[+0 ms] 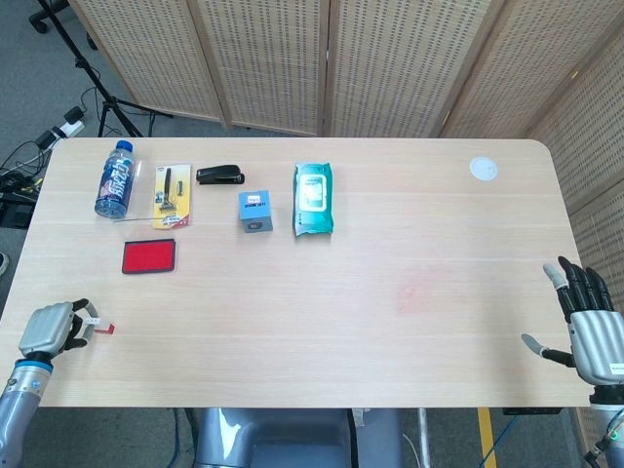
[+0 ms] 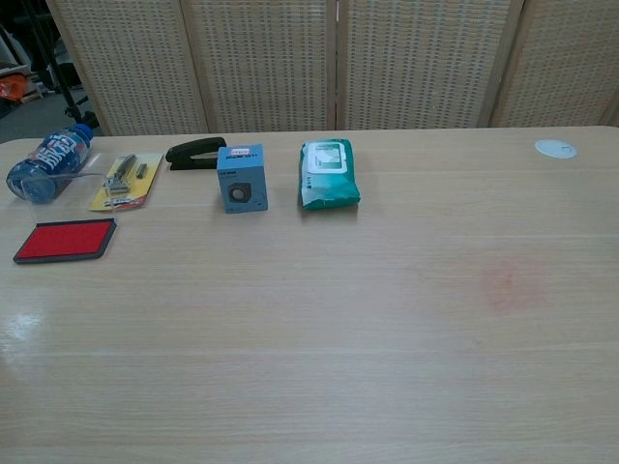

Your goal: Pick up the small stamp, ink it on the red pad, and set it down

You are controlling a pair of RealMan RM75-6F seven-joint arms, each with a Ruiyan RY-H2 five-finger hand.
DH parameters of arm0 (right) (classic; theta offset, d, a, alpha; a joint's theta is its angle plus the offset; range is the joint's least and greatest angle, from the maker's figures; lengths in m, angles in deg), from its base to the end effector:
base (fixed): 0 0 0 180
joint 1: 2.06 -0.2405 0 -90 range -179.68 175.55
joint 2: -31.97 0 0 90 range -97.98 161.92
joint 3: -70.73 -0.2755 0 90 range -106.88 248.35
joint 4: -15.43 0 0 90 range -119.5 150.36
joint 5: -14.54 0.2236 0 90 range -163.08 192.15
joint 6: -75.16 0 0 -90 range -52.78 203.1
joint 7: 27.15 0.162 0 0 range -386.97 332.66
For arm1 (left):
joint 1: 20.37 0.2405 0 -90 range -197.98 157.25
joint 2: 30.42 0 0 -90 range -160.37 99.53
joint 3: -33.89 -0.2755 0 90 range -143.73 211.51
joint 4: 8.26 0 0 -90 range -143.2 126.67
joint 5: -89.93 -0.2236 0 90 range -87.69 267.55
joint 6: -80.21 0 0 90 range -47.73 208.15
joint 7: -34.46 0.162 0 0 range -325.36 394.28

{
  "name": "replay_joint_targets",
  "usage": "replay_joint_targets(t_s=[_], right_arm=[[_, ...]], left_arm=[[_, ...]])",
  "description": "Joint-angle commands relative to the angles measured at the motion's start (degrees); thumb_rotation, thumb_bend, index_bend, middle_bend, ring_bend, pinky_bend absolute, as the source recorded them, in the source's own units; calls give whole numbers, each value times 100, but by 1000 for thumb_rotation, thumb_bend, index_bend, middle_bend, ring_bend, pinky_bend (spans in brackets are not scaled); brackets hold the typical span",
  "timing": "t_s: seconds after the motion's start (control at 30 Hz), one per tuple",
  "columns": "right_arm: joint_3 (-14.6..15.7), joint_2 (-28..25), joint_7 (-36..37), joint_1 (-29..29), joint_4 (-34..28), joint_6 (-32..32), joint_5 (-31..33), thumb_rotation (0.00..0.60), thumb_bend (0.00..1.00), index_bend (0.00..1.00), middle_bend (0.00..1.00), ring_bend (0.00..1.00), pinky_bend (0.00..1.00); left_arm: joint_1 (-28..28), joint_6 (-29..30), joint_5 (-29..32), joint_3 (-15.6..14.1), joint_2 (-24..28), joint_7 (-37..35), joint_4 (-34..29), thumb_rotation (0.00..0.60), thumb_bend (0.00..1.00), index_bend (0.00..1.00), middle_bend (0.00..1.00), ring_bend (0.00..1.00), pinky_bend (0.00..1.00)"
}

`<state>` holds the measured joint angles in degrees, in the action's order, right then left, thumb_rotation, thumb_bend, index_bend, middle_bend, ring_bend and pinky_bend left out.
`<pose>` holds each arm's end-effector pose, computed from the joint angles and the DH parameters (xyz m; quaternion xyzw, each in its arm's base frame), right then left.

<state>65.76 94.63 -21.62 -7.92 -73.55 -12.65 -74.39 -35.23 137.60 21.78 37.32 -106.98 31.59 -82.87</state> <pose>-0.3294 -0.2159 0.1795 0.5929 -0.3497 0.4334 0.5816 -0.4083 0.2569 0.0645 -0.5899 -0.5380 -0.2473 0.5491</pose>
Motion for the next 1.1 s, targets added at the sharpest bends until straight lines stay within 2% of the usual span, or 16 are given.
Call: replay_joint_targets(t_s=[0.03,0.17,0.33,0.5,0.67,0.83,1.1], right_arm=[[-4,-6,14,1,-2,-1,5,600,0,0,0,0,0],[0,-14,42,-1,-1,7,4,600,0,0,0,0,0],[0,-19,66,-8,4,31,14,600,0,0,0,0,0],[-22,-27,108,-26,17,84,76,600,0,0,0,0,0],[-55,-36,169,-54,40,167,171,600,0,0,0,0,0],[-88,-41,240,-85,83,271,282,600,0,0,0,0,0],[-102,-23,280,-130,140,409,376,600,0,0,0,0,0]], left_arm=[[47,271,-156,56,42,-106,-77,600,446,561,979,1000,1000],[52,634,-326,211,62,-251,-95,600,448,562,979,1000,1000],[-135,720,-287,506,71,-260,-108,600,457,564,980,1000,1000],[-477,540,-55,868,51,-109,-115,600,509,564,979,1000,1000],[-873,100,257,1116,-76,18,20,600,507,564,980,1000,1000],[-1209,-373,746,1225,-323,333,298,600,512,565,980,1000,1000],[-1498,-638,1210,1239,-729,705,871,600,514,568,979,1000,1000]])
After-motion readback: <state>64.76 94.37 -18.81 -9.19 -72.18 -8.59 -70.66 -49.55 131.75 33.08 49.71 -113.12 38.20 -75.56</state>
